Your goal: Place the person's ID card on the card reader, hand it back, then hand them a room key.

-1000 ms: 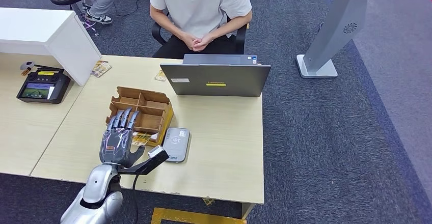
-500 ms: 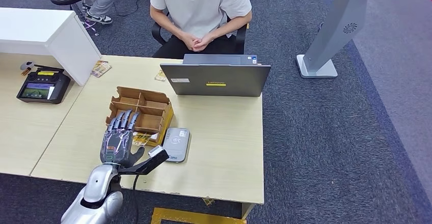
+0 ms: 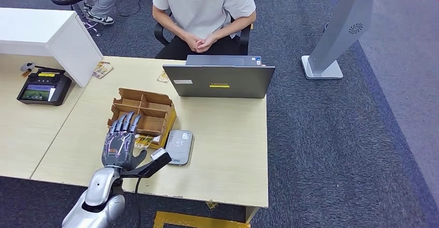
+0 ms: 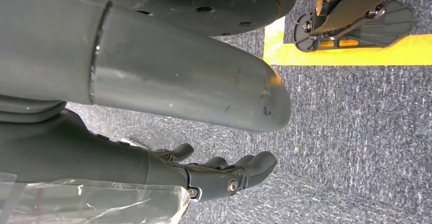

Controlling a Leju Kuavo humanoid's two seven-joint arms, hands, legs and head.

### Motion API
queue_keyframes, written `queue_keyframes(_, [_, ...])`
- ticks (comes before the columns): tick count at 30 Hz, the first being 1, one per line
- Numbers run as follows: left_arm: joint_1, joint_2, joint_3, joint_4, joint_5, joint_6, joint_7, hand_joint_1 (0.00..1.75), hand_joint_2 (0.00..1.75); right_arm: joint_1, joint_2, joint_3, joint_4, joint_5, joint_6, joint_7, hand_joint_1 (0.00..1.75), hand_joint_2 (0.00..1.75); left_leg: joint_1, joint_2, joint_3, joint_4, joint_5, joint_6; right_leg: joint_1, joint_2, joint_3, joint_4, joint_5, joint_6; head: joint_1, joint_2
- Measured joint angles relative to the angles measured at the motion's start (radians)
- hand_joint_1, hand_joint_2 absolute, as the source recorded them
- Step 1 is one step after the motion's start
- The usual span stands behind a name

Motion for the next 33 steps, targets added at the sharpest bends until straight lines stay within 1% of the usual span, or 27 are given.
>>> queue_keyframes(3, [0.000,0.000,0.000,0.002,0.002,0.000,0.001,1.75,1.75,0.000,0.000,0.000,0.000,-0.001,0.000,0.000,0.00,0.00,0.000,0.000,0.000,0.000,0.000,0.000,0.000,0.000,0.000,0.000,0.000,0.000,0.000,0.000])
queue_keyframes(14, [0.000,0.001,0.000,0.006,0.054,-0.015,-0.025,1.75,1.75,0.000,0.000,0.001,0.000,-0.012,0.002,0.000,0.00,0.00,0.000,0.000,0.000,0.000,0.000,0.000,0.000,0.000,0.000,0.000,0.000,0.000,0.000,0.000])
queue_keyframes(33, [-0.001,0.002,0.000,0.006,0.063,-0.009,-0.034,1.75,1.75,0.000,0.000,0.001,0.000,-0.014,0.002,0.000,0.00,0.00,0.000,0.000,0.000,0.000,0.000,0.000,0.000,0.000,0.000,0.000,0.000,0.000,0.000,0.000])
